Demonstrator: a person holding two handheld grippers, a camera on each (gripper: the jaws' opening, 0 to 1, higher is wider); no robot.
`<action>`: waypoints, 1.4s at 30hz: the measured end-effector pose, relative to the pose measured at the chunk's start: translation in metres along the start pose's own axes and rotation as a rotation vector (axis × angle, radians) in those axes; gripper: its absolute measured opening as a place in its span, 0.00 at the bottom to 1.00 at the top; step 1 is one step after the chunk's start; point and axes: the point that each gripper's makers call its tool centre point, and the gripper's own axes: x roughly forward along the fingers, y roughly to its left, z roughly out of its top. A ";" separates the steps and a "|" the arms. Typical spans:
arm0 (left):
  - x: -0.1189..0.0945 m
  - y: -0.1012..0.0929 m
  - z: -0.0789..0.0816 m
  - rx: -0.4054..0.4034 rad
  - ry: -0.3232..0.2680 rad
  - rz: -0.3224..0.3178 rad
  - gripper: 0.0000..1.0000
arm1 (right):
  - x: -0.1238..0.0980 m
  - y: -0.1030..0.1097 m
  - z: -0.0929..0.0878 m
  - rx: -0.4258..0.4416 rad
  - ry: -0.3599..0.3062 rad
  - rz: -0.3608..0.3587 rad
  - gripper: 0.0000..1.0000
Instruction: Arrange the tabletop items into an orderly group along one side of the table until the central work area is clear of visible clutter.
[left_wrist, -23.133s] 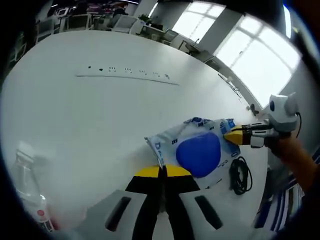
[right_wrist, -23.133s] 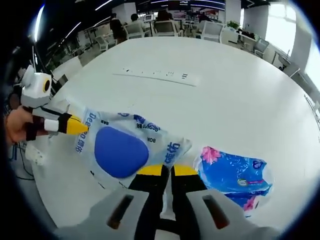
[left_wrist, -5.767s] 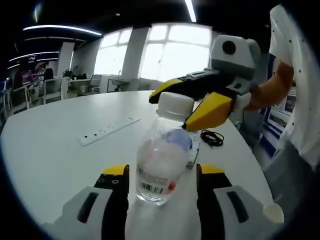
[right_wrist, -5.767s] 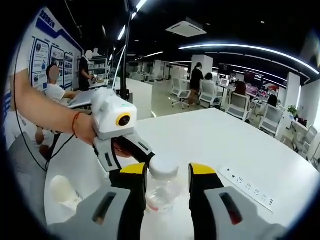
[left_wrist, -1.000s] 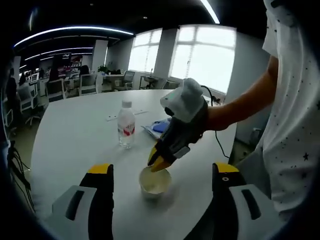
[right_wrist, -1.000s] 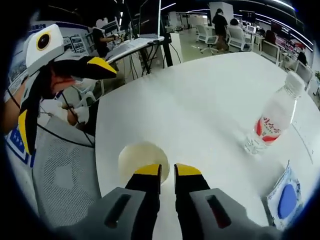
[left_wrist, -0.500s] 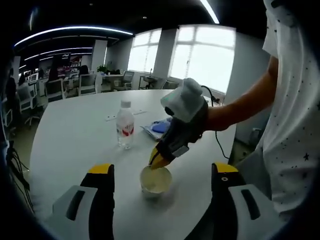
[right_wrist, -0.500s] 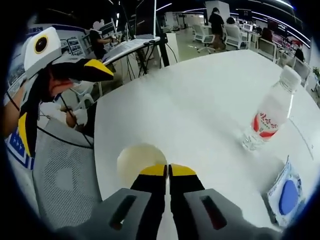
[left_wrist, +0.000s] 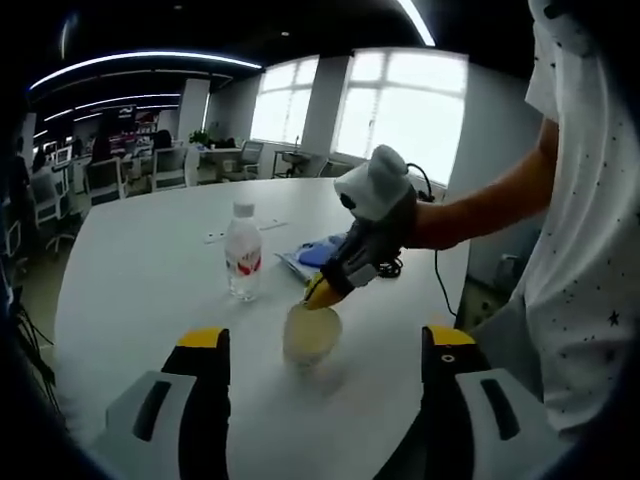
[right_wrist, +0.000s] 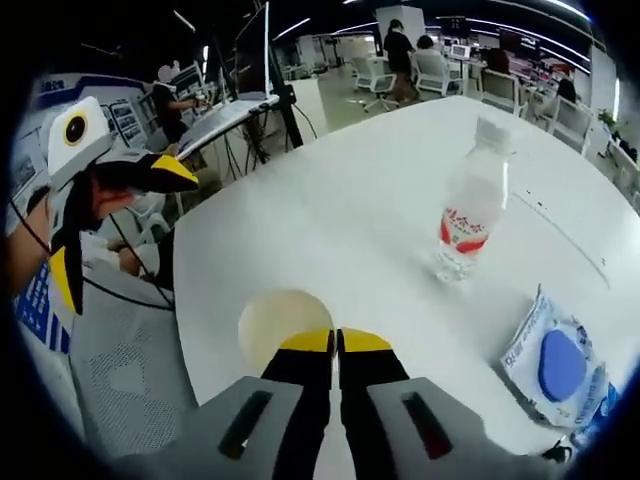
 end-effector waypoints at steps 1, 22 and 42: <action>0.001 0.000 0.000 0.001 0.002 -0.002 0.80 | -0.005 -0.008 0.001 0.014 -0.010 -0.019 0.00; 0.024 -0.004 0.009 0.001 0.016 -0.051 0.79 | -0.043 -0.110 0.013 0.164 -0.089 -0.193 0.00; 0.034 0.000 0.006 -0.029 0.019 -0.060 0.78 | -0.027 -0.147 0.025 0.212 -0.088 -0.212 0.00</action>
